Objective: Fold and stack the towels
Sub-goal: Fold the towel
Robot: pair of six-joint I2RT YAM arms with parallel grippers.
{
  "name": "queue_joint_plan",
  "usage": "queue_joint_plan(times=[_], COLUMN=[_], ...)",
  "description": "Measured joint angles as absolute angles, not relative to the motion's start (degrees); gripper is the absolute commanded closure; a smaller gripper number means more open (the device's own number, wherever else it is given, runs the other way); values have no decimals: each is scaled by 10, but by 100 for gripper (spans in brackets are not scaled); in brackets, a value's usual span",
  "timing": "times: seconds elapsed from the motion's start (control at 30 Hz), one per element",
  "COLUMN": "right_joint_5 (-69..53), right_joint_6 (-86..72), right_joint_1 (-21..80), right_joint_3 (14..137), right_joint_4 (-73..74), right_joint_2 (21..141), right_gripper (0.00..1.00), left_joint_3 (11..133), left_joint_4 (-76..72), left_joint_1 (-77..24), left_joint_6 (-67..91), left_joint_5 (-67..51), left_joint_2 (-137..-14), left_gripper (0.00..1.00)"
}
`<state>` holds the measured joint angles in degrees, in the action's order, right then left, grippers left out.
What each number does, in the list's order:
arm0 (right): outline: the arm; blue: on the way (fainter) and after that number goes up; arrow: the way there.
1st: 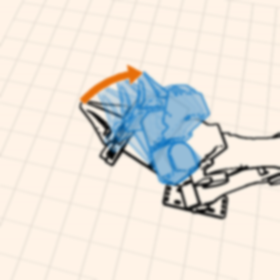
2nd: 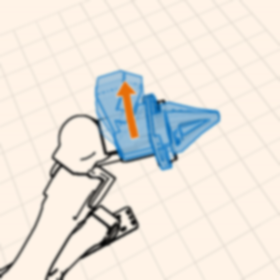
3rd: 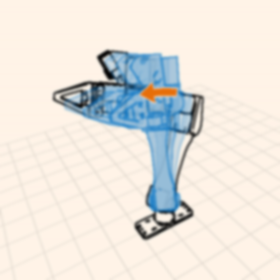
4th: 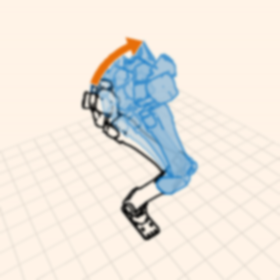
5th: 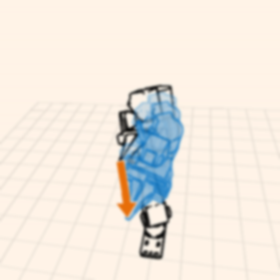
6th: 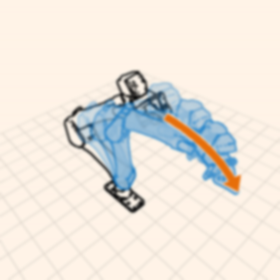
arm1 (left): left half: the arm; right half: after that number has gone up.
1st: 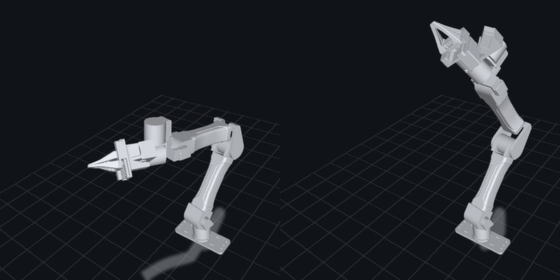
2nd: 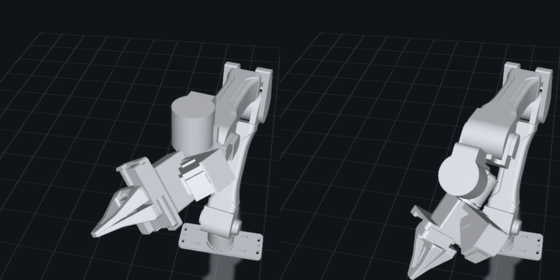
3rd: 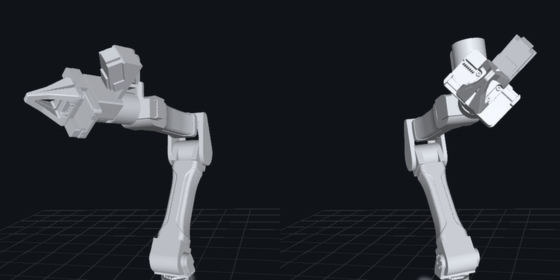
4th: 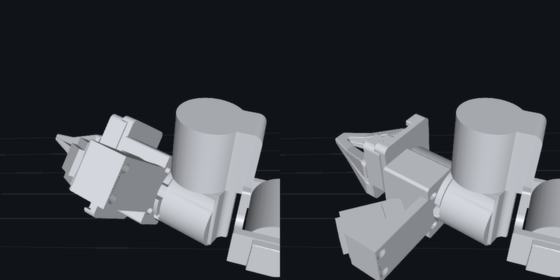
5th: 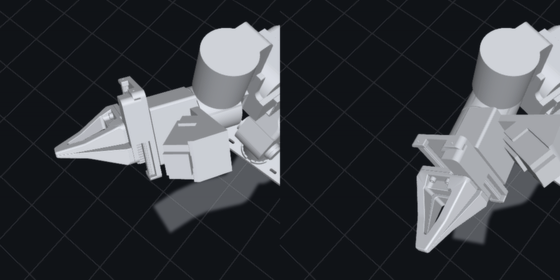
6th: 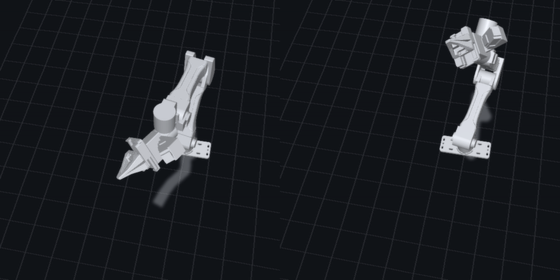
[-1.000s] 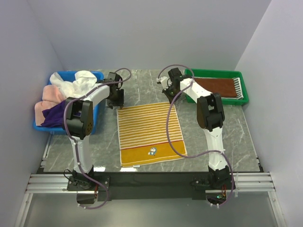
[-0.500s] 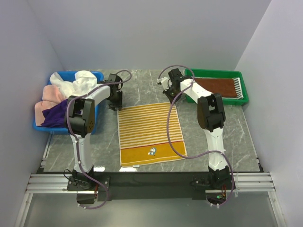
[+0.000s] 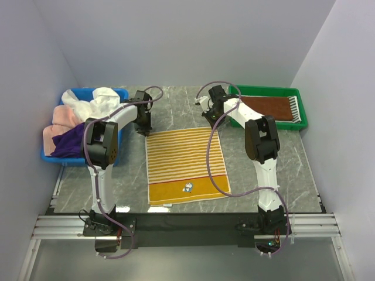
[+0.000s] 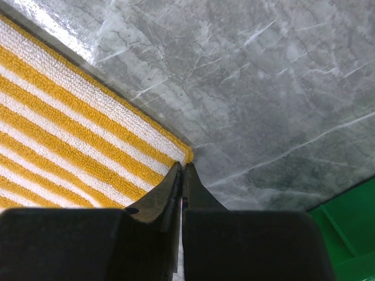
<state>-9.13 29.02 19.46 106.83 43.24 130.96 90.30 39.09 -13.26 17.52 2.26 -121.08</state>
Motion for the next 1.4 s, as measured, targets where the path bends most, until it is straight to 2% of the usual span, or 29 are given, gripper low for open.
queue_joint_plan(times=[0.07, 0.53, 1.03, 1.2, 1.4], right_joint_5=[-91, -91, -29, -14, -13], right_joint_6=[290, 276, 262, 260, 251], right_joint_1=[195, 191, 187, 187, 188], right_joint_3=[1068, 1052, 1048, 1043, 969], right_joint_4=[432, 404, 266, 230, 187], right_joint_2=[1309, 1295, 1265, 1262, 1208], right_gripper=[100, 100, 100, 100, 100], left_joint_3=[908, 912, 938, 893, 811], left_joint_4=[394, 391, 224, 155, 92], left_joint_1=[-133, -138, -138, -138, -138], left_joint_6=[176, 168, 122, 115, 114], left_joint_5=[18, 38, 111, 115, 113], left_joint_2=[-1214, -1210, -1209, -1179, -1098], left_gripper=[99, 99, 99, 99, 99])
